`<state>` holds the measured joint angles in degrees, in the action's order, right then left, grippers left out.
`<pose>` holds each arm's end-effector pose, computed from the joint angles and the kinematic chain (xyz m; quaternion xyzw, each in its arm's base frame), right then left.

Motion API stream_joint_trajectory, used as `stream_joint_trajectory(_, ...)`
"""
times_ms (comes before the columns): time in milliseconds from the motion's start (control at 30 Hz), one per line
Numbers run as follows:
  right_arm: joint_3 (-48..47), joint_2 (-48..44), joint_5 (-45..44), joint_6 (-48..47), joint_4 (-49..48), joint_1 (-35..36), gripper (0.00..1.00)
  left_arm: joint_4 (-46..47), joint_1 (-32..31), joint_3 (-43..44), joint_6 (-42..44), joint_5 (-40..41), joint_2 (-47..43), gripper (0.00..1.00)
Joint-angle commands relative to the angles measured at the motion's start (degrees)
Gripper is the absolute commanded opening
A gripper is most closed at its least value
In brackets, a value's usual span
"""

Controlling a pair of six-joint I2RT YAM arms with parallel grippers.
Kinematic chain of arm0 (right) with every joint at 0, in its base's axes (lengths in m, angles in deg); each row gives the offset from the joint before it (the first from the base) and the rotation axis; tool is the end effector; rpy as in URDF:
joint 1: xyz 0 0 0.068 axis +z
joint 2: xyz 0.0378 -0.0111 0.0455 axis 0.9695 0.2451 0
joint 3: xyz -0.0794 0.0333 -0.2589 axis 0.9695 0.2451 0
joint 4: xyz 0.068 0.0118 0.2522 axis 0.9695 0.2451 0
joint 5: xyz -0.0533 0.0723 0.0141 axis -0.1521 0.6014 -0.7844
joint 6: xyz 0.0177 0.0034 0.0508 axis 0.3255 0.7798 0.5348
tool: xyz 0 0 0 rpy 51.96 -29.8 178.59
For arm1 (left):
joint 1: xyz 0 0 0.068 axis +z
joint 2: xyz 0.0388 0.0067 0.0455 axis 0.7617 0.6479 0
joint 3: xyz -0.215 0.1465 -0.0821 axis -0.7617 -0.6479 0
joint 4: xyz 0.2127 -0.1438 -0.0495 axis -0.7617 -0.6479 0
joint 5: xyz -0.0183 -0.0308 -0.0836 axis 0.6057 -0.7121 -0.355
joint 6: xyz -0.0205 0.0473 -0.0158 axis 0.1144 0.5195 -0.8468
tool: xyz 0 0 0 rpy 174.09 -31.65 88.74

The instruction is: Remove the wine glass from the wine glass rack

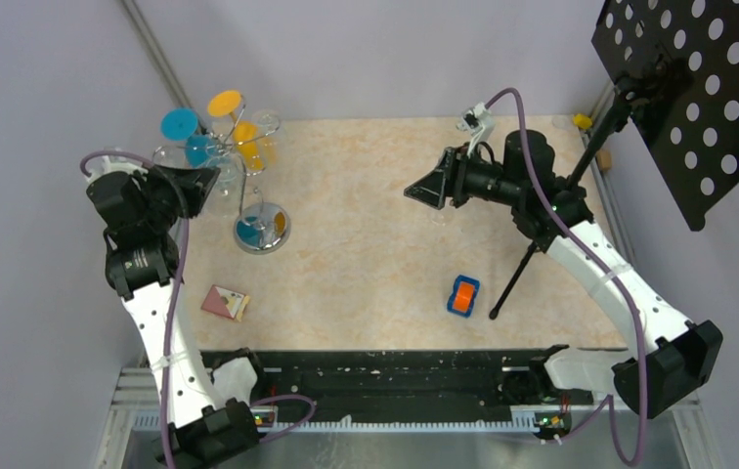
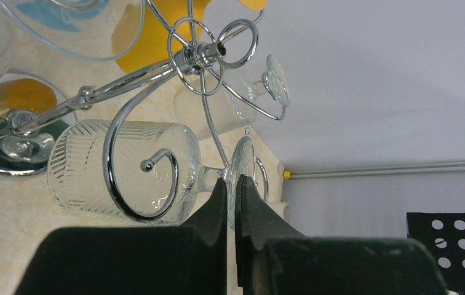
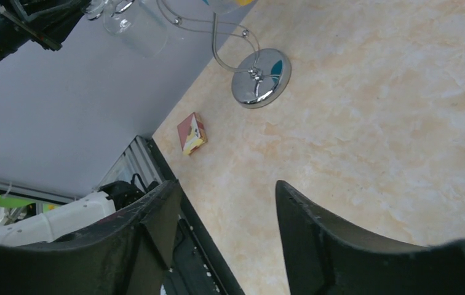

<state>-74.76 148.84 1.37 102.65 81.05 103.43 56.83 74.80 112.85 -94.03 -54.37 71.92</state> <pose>0.2356 0.1444 0.4017 -0.1749 0.7539 0.4638 0.4312 0.1756 0.0632 0.4275 -0.3696 0.6795 -0.3480 0.5297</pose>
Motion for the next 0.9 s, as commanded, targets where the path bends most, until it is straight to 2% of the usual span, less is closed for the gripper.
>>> stream_joint_trajectory(0, 2.0, -3.0, 2.2, 1.1, -6.2, -0.4, 0.63, 4.6, 0.2, 3.5, -1.5, -3.2, -3.7, 0.00)
stream_joint_trajectory(100, 5.0, -4.7, 4.6, 3.0, -12.4, -0.2, 0.70, 4.0, 0.2, 3.4, -2.7, -3.3, -5.3, 0.00)
stream_joint_trajectory(267, 7.2, -4.4, 6.2, 7.1, -20.1, 1.9, 0.73, 2.3, 0.0, 3.2, -5.0, -5.8, -8.7, 0.00)
stream_joint_trajectory(467, 9.2, -2.2, 1.9, 12.5, -30.8, 9.4, 0.73, 5.9, -3.2, 1.3, -12.5, -11.5, -11.8, 0.00)
stream_joint_trajectory(700, 17.4, -1.3, -7.9, 24.8, -50.6, 16.3, 0.73, 16.4, -8.8, -4.7, -21.8, -13.6, -14.2, 0.00)
stream_joint_trajectory(833, 20.2, -0.9, -13.3, 29.7, -56.2, 18.6, 0.75, 27.6, -12.1, -9.7, -29.6, -14.4, -14.7, 0.00)
stream_joint_trajectory(867, 20.7, -0.9, -14.9, 31.0, -56.1, 18.8, 0.78, 32.9, -12.6, -10.9, -31.5, -14.4, -14.9, 0.00)
